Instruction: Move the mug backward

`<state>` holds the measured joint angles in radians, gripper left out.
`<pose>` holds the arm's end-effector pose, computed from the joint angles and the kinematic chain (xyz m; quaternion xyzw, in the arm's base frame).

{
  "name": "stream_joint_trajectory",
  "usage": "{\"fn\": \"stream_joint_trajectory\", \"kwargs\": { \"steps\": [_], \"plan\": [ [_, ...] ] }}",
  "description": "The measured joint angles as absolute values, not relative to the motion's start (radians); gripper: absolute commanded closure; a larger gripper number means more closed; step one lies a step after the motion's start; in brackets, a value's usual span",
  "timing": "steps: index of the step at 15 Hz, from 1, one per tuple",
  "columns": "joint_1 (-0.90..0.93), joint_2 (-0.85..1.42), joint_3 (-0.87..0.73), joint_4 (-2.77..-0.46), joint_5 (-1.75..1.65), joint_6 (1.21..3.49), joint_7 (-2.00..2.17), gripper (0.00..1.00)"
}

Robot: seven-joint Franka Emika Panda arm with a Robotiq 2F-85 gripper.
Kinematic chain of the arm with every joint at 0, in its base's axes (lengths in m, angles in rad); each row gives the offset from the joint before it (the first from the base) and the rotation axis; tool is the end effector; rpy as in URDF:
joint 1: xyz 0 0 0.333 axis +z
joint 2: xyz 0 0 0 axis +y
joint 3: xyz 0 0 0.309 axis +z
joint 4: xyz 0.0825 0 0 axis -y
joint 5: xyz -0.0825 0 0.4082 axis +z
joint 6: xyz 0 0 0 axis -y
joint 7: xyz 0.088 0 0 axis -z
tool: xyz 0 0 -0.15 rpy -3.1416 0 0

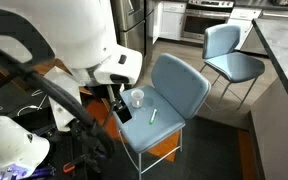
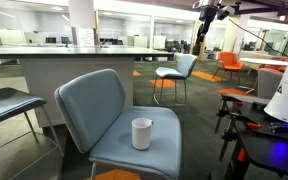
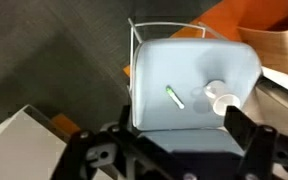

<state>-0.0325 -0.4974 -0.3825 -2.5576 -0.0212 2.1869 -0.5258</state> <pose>0.3991 -0.1653 0.3730 -0.9926 -0.0777 -0.0784 0.0515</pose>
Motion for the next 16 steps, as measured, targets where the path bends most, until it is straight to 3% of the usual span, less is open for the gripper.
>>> {"fn": "stream_joint_trajectory", "kwargs": {
  "steps": [10, 16],
  "plan": [
    [-0.028, -0.485, -0.357, -2.559, -0.012, 2.187, -0.525, 0.00],
    [0.070, -0.274, -0.250, -2.547, 0.117, 2.345, -0.524, 0.00]
  ]
}}
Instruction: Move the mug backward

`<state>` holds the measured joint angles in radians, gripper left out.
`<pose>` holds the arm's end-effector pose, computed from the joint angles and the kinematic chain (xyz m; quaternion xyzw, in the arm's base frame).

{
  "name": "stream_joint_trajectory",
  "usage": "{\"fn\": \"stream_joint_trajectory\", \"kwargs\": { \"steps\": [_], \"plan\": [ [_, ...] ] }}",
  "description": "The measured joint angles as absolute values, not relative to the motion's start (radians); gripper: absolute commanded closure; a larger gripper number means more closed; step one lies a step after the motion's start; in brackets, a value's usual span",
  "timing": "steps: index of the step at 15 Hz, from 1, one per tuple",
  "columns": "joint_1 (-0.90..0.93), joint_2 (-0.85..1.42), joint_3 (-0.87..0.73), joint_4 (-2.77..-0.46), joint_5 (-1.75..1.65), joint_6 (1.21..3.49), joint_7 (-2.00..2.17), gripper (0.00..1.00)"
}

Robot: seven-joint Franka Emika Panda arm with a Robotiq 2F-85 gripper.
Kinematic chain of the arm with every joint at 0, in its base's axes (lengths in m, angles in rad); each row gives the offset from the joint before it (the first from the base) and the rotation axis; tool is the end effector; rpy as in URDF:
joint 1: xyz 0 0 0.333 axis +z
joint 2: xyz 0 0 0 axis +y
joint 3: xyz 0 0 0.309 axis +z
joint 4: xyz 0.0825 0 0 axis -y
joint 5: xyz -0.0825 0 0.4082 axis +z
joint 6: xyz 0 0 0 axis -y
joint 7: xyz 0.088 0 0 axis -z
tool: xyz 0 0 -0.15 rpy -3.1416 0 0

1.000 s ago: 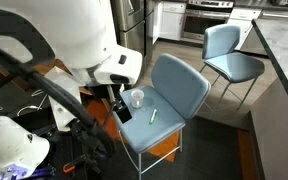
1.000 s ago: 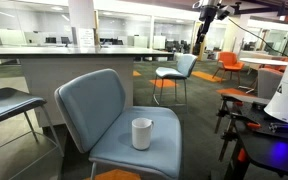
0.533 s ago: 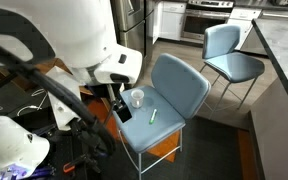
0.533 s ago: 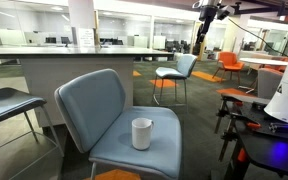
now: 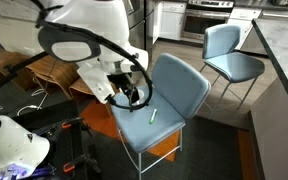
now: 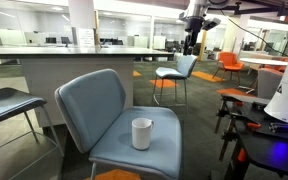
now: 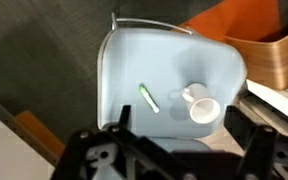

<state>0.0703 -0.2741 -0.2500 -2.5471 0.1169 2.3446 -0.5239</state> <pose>0.4537 -0.0709 0.3057 -0.9874 -0.1350 -0.0546 0.0616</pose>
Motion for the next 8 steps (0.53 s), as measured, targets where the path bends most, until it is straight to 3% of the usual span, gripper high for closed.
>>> {"fn": "stream_joint_trajectory", "kwargs": {
  "steps": [8],
  "plan": [
    [0.059, 0.270, -0.019, -2.301, 0.440, 2.597, -0.751, 0.00]
  ]
}}
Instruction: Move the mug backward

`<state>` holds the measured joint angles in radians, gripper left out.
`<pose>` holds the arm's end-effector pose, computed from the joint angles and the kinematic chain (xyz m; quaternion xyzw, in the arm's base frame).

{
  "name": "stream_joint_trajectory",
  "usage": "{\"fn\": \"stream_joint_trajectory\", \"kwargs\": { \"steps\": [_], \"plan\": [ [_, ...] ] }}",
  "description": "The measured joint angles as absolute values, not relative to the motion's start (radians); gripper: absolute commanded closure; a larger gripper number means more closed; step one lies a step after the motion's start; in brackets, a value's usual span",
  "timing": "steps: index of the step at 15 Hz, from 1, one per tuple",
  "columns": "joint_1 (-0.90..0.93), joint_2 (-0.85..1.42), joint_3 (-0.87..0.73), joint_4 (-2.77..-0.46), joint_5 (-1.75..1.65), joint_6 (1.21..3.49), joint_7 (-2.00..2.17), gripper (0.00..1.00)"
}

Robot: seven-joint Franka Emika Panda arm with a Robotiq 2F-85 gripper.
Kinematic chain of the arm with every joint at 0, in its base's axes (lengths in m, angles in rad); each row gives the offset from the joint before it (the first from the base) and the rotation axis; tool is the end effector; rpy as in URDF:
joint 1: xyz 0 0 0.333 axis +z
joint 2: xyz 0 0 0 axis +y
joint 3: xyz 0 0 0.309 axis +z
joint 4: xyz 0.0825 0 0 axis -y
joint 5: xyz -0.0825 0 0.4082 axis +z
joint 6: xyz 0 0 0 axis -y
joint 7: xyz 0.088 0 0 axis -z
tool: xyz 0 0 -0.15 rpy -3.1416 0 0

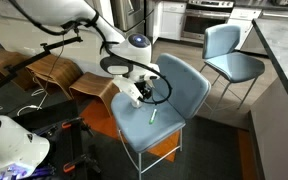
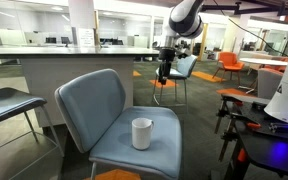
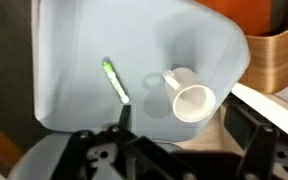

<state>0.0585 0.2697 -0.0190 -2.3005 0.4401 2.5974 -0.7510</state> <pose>0.5438 0.0220 0.1627 -0.9721 -0.2053 -0.0522 0.1012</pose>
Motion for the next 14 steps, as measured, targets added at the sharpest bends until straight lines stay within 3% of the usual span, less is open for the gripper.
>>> {"fn": "stream_joint_trajectory", "kwargs": {
  "steps": [7, 14],
  "plan": [
    [-0.106, 0.632, 0.210, -2.008, 0.389, 2.625, -0.887, 0.00],
    [-0.115, 0.823, 0.288, -1.876, 0.243, 2.622, -0.879, 0.00]
  ]
}}
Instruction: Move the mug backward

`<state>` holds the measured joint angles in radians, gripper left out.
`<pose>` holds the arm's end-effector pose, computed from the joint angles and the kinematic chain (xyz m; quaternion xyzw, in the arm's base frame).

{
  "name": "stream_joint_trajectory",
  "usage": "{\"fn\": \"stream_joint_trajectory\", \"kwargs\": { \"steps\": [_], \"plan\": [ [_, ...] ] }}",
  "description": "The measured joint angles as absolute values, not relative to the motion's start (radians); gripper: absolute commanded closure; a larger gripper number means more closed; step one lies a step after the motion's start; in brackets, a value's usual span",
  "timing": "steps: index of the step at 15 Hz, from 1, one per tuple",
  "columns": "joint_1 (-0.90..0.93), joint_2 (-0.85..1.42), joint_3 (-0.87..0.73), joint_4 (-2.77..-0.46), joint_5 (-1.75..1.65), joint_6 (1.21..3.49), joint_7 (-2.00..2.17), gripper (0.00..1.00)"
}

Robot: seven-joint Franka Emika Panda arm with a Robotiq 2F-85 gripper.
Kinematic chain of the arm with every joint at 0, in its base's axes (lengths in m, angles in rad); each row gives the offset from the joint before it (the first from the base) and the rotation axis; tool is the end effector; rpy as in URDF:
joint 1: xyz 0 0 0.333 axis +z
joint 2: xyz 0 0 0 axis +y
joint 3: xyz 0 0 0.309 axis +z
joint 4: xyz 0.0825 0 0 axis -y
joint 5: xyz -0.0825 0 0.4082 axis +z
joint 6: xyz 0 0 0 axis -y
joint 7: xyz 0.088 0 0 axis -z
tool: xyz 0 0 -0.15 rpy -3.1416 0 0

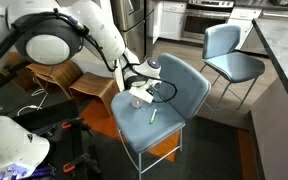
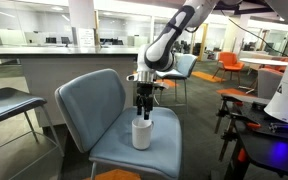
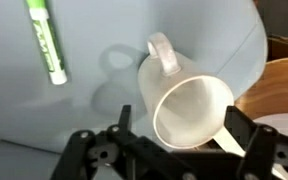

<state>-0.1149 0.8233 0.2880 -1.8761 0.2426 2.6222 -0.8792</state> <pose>0.6072 0.1190 0.0125 -0.9171 -0.3628 -0.0264 0.1632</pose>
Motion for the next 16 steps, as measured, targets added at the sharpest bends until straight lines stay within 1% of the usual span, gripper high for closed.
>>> {"fn": "stream_joint_trajectory", "kwargs": {
  "steps": [1, 2, 3, 5, 8, 13, 14, 16],
  "plan": [
    [-0.115, 0.841, 0.289, -1.862, 0.226, 2.621, -0.878, 0.00],
    [-0.116, 0.858, 0.289, -1.847, 0.210, 2.620, -0.875, 0.05],
    [-0.117, 0.874, 0.288, -1.834, 0.198, 2.619, -0.875, 0.26],
    [-0.119, 0.903, 0.289, -1.804, 0.180, 2.609, -0.875, 0.31],
    [-0.127, 0.935, 0.297, -1.769, 0.170, 2.579, -0.875, 0.56],
    [-0.137, 0.954, 0.300, -1.749, 0.163, 2.559, -0.876, 0.93],
    [-0.138, 0.954, 0.300, -1.748, 0.162, 2.559, -0.876, 0.99],
    [-0.138, 0.954, 0.299, -1.743, 0.151, 2.559, -0.875, 1.00]
  ]
}}
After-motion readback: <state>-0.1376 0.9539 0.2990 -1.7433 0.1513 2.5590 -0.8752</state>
